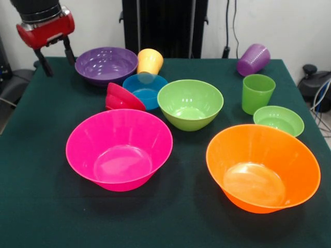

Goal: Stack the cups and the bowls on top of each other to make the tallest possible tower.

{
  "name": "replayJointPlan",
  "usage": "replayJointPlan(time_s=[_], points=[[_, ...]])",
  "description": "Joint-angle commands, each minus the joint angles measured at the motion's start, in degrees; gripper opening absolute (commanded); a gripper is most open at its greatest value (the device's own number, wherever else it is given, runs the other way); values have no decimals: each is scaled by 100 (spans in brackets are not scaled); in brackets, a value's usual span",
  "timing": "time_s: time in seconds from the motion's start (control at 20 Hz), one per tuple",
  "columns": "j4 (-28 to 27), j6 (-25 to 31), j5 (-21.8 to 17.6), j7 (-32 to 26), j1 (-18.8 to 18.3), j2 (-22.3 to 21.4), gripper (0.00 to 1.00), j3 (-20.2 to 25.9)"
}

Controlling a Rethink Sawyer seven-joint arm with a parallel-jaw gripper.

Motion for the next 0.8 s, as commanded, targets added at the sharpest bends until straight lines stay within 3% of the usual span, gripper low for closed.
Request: replayJointPlan(time_s=[0.05, 0.5, 0.8], points=[[297, 482, -990, -3174, 101, 475, 100, 604], [433, 615, -1276, -4400, 226, 761, 100, 821], [625, 436, -1543, -4672, 542, 634, 100, 735]])
